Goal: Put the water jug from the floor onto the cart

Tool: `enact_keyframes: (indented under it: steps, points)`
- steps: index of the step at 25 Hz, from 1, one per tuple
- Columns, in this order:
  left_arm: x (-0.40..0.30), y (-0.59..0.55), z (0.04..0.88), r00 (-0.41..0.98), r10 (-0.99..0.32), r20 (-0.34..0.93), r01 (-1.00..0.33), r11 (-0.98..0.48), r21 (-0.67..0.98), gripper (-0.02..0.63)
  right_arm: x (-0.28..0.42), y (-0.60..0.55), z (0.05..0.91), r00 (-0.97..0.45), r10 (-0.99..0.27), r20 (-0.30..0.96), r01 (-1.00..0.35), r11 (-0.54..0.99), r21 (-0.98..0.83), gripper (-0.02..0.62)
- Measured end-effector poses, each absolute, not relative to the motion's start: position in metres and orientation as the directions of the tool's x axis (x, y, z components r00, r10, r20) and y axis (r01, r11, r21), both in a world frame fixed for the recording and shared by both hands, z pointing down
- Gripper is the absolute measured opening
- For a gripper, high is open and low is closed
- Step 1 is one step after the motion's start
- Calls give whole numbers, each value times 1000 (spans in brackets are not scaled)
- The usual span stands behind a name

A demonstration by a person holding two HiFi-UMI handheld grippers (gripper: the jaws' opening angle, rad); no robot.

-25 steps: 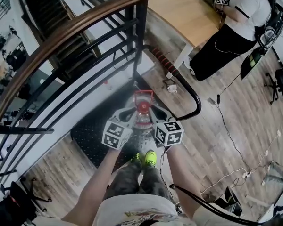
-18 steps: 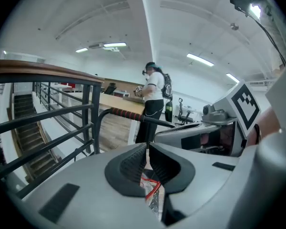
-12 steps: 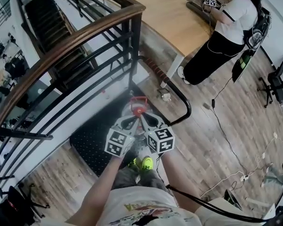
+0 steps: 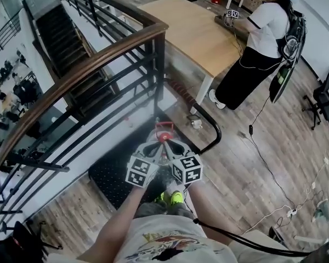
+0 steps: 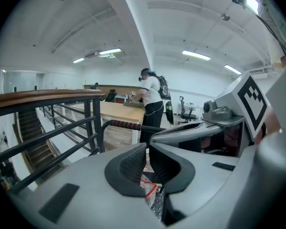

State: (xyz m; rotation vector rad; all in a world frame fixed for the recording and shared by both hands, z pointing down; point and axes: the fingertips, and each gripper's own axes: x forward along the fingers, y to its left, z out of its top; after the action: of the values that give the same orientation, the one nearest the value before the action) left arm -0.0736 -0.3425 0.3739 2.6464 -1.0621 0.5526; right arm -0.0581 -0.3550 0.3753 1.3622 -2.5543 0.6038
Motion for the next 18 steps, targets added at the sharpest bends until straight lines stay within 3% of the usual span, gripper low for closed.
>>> enact_keyframes:
  steps: [18]
  points:
    - [-74, -325, 365, 661, -606, 443, -695, -717, 57, 28, -57, -336, 363, -554, -769, 319, -830, 477, -290, 26]
